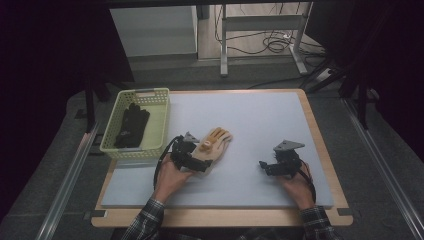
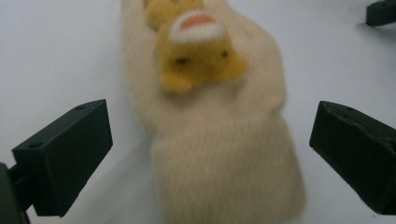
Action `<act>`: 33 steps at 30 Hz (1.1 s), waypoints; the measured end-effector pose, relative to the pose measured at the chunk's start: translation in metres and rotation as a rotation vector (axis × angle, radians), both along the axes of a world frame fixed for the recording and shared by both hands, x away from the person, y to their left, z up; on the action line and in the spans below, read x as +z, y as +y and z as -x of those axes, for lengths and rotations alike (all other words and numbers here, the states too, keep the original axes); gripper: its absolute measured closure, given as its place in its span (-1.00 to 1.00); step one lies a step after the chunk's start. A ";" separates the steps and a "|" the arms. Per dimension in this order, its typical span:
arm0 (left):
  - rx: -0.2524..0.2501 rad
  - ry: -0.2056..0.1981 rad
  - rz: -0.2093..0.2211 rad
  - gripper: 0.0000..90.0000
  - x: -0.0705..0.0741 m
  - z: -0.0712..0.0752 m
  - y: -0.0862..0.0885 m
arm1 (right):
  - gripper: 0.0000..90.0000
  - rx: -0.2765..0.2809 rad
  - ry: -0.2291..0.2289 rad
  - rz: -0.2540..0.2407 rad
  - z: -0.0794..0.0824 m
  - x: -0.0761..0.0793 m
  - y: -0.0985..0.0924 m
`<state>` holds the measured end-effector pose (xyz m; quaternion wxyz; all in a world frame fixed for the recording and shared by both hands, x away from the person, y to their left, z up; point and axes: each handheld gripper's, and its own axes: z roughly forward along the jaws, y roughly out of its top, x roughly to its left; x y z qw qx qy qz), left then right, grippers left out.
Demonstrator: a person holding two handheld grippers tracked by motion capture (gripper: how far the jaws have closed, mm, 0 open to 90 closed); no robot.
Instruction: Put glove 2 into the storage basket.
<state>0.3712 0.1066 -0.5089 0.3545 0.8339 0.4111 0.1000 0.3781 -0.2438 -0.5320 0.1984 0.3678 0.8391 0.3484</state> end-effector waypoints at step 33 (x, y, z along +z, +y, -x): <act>0.023 0.022 -0.178 0.30 -0.012 -0.031 -0.032 | -0.60 -0.001 -0.002 0.003 0.000 0.000 0.000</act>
